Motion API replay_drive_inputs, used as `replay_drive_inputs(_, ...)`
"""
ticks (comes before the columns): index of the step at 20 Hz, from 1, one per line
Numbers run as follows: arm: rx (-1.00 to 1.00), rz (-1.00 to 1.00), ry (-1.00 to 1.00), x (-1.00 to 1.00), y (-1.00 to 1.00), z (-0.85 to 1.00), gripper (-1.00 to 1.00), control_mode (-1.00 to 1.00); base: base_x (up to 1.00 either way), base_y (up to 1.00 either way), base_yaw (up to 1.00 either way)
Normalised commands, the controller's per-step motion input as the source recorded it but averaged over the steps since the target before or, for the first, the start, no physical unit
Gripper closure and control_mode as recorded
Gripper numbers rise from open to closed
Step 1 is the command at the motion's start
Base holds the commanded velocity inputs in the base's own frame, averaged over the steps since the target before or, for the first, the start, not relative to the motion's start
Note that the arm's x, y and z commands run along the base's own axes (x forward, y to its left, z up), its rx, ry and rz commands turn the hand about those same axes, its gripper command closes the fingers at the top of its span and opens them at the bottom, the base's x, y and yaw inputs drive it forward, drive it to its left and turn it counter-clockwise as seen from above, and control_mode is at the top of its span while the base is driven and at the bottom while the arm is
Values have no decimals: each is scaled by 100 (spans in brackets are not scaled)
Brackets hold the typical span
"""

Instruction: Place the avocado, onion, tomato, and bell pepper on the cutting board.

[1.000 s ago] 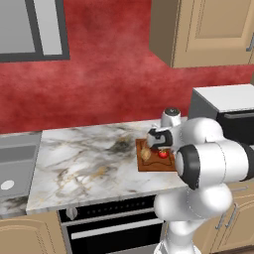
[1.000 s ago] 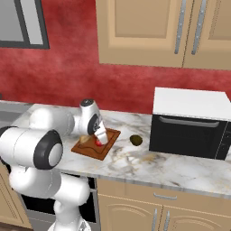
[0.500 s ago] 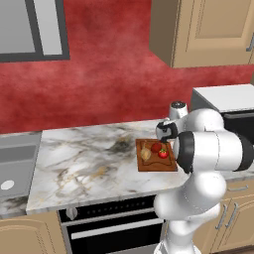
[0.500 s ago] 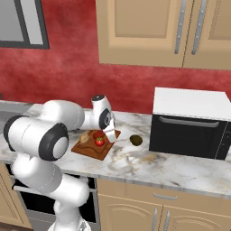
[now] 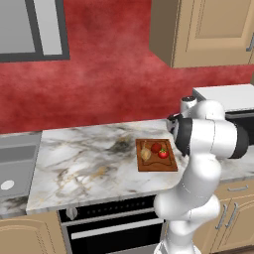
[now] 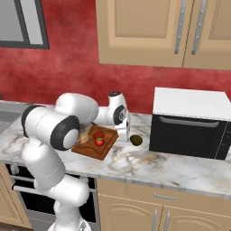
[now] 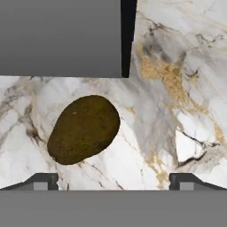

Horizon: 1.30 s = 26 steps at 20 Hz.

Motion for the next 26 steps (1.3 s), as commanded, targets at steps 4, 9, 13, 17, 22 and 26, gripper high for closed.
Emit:
replay_drive_inputs(4,0,-29,0,9,-26,-2,-100,-100,0,0,0)
replay_drive_inputs(9,0,-25,0,5,-1,-1,-100,-100,0,0,0)
replay_drive_inputs(13,0,-22,0,2,0,0,-100,-100,0,0,0)
replay_drive_inputs(17,0,-19,0,2,1,0,-100,-100,0,0,0)
replay_drive_inputs(22,0,-18,0,2,1,0,-100,-100,0,0,0)
replay_drive_inputs(26,0,-3,0,0,0,0,-100,-100,0,0,0)
